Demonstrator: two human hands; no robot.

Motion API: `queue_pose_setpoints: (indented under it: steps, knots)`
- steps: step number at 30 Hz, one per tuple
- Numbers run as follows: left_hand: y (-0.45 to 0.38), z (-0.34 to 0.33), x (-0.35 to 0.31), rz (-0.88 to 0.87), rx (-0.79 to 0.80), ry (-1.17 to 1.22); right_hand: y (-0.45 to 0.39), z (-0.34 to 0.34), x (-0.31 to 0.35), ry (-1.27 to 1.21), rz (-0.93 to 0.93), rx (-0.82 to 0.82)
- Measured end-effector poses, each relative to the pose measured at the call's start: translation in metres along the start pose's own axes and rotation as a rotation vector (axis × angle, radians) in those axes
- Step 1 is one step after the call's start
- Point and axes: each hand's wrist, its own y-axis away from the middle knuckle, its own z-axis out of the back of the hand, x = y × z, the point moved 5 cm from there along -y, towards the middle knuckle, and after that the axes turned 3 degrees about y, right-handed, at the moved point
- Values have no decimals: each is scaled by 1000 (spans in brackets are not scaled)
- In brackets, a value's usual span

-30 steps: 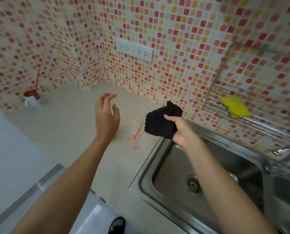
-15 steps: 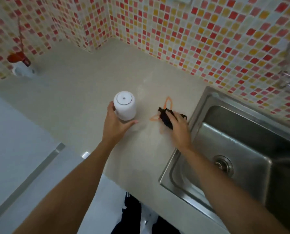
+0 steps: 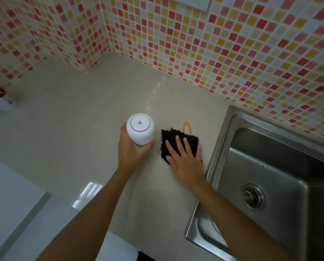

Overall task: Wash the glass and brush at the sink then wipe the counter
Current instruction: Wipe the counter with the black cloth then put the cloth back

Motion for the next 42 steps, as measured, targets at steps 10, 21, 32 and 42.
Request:
queue_pose_setpoints:
  steps: [10,21,32,42]
  knots:
    - [-30,-3,-22,-35,-8,108,-11,6,-47,17,-142,-33]
    - [-62,-2,-32,-124,118,136,-130,21,-47,-90,-146,72]
    - [-97,34,-41,-130,93,146,8,-7,44,-36,68,-58]
    - [-83,69,-35,-114,26,93,-118,19,-59,-110,-227,95]
